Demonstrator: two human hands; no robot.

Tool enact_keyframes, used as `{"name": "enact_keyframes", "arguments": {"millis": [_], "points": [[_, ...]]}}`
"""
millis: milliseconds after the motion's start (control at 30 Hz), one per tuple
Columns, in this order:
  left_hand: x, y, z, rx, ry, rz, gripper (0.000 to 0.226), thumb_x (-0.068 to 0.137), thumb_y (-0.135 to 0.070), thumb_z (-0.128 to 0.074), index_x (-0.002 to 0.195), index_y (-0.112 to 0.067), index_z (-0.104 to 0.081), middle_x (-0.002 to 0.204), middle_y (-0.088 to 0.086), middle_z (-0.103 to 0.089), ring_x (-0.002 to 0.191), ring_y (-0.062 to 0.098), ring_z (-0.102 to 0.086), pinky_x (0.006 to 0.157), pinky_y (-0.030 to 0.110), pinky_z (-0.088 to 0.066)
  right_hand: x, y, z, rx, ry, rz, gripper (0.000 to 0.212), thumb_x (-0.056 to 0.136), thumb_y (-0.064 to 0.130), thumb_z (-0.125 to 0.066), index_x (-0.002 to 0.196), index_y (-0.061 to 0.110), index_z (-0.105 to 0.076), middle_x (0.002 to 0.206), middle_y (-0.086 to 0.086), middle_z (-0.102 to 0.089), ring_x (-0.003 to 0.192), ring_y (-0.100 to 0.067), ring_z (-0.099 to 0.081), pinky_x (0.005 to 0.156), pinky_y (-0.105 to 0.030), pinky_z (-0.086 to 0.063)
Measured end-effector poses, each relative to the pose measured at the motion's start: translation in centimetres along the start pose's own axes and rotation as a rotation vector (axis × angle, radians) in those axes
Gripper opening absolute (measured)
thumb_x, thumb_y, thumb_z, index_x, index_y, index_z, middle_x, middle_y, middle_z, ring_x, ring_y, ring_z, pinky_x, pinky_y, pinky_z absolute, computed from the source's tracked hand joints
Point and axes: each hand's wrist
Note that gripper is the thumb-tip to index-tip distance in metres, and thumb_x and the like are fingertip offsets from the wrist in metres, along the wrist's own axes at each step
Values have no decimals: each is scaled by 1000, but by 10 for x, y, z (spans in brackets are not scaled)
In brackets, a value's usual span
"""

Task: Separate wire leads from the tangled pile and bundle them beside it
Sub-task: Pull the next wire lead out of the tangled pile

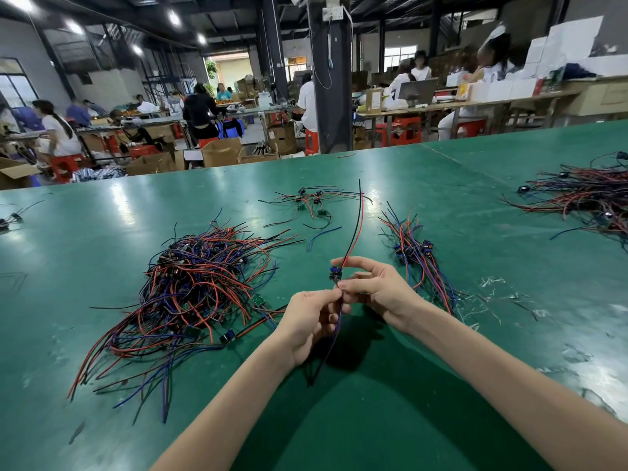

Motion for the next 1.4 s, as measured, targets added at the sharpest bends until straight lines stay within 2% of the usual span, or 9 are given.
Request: {"name": "enact_keyframes", "arguments": {"millis": [133, 233, 467, 667, 900, 1033, 1167, 1300, 1400], "points": [[0, -2, 0, -30, 18, 21, 18, 94, -13, -53, 82, -7, -66, 57, -3, -63, 41, 0, -44, 41, 10, -33, 1, 0, 1, 89, -24, -40, 30, 80, -12, -61, 101, 8, -65, 65, -5, -66, 55, -14, -57, 62, -21, -51], [-2, -1, -2, -3, 13, -25, 19, 94, -10, -53, 78, -10, -62, 57, -5, -63, 40, -1, -42, 38, 9, -31, 0, 1, 0, 144, -43, -105, 19, 80, -11, -61, 87, 6, -64, 66, -6, -70, 57, -13, -60, 59, -17, -52], [-1, 0, -3, 42, -12, -105, 16, 95, -7, -51, 82, -11, -59, 56, -5, -61, 39, -1, -40, 36, 10, -31, 1, 3, 1, 128, 0, -176, 11, 85, -5, -58, 81, 0, -67, 69, -5, -71, 57, -9, -66, 64, -24, -51], [-1, 2, -2, 38, 0, -74, 17, 94, -10, -53, 81, -12, -63, 61, -1, -58, 39, -1, -40, 37, 10, -31, -1, 5, 2, 160, 60, -175, 9, 84, -8, -58, 81, -4, -67, 63, -5, -69, 53, -8, -64, 51, -20, -53], [-3, 2, -3, 41, 14, -65, 21, 95, -7, -51, 79, -8, -65, 55, -5, -61, 38, -1, -38, 36, 11, -30, 3, 2, 6, 37, 1, -170, 12, 81, -6, -64, 74, 1, -71, 64, -9, -66, 51, -10, -59, 58, -18, -54], [-2, 4, -4, 59, -9, -73, 24, 94, -5, -52, 73, -5, -63, 52, -2, -58, 36, 1, -35, 34, 13, -29, 4, -1, 4, -34, -2, -110, 12, 80, -10, -61, 72, -4, -68, 59, -9, -67, 48, -12, -60, 55, -18, -52], [0, 8, -3, 78, -26, -69, 27, 93, -6, -54, 67, -2, -59, 45, 1, -44, 31, 4, -28, 33, 15, -28, 4, -3, 3, -123, -32, -66, 12, 77, -10, -66, 67, -4, -66, 57, -13, -63, 47, -16, -57, 55, -22, -50], [1, 7, -3, 109, -40, -76, 25, 94, -7, -54, 70, 0, -59, 50, 4, -40, 30, 3, -28, 33, 14, -28, 7, -4, 3, -184, -79, -48, 8, 76, -6, -69, 68, -5, -67, 73, -21, -62, 62, -25, -54, 69, -36, -46], [-1, 5, -4, 114, -36, -85, 21, 93, -7, -55, 74, 1, -61, 61, 8, -43, 31, 2, -28, 32, 13, -27, 11, -3, 5, -236, -106, -23, 10, 74, -3, -71, 65, -2, -68, 59, -12, -60, 52, -13, -52, 57, -24, -46]]}}
Point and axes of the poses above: each hand's wrist, its own x-axis towards the middle knuckle, its own z-axis out of the back of the hand, y = z × x
